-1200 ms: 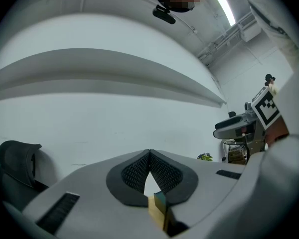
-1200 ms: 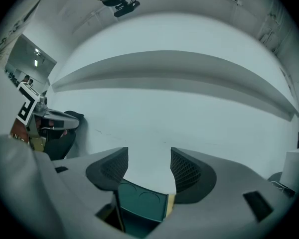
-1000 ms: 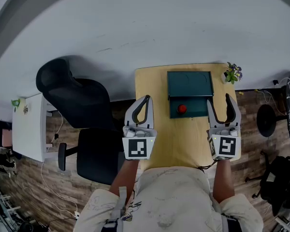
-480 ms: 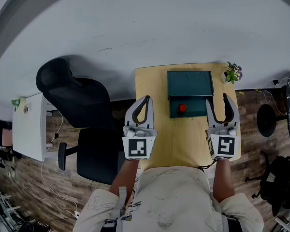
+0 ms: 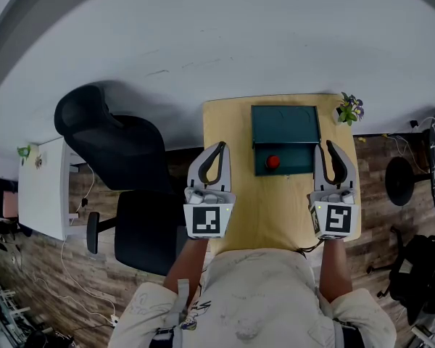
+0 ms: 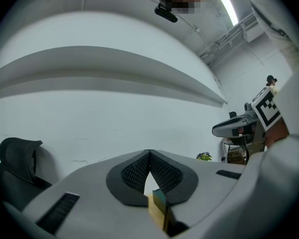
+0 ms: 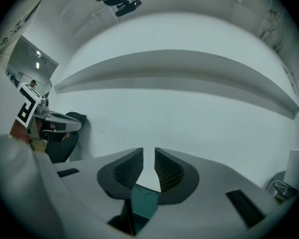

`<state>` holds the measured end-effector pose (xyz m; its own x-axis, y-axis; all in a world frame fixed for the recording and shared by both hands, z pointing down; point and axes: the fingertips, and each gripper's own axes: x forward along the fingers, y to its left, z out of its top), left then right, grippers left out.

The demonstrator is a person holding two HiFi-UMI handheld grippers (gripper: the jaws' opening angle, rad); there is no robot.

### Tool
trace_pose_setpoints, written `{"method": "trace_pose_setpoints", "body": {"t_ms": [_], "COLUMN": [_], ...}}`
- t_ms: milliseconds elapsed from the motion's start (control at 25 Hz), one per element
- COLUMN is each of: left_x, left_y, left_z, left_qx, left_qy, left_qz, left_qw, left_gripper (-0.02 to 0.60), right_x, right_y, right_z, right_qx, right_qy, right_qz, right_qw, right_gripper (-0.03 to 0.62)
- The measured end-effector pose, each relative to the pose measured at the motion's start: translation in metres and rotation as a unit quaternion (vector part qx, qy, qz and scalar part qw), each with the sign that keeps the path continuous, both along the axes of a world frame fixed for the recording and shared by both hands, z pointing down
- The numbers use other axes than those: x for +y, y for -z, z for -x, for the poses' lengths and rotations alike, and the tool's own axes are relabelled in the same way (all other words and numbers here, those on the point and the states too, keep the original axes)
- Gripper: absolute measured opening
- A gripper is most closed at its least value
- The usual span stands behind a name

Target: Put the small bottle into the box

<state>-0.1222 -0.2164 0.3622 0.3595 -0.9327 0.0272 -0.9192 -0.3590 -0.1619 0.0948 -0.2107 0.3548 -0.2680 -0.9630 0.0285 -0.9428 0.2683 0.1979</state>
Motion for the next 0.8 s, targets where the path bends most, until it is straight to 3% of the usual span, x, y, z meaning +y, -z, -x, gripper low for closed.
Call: {"method": "trace_pose_setpoints", "body": {"t_ms": [240,800], "left_x": [0.002,0.004], "left_y": [-0.002,-0.005], "left_z": [-0.002,-0.002], "left_qx": [-0.007,-0.001], "left_qy": [-0.002,0.003], "left_qz": [0.003,0.01], "left_qw": [1.0,0.9999], "left_gripper": [0.008,0.008], "right_x": [0.002,0.001], "right_y": [-0.002,-0.007], "right_z": [0.006,0.011], "right_qx": [-0.011,-0.007], "right_qy": [0.008,0.021], "right_qz": [0.005,0.018], "right_qw": [1.0,1.0], "right_gripper": [0.018,0.018]}}
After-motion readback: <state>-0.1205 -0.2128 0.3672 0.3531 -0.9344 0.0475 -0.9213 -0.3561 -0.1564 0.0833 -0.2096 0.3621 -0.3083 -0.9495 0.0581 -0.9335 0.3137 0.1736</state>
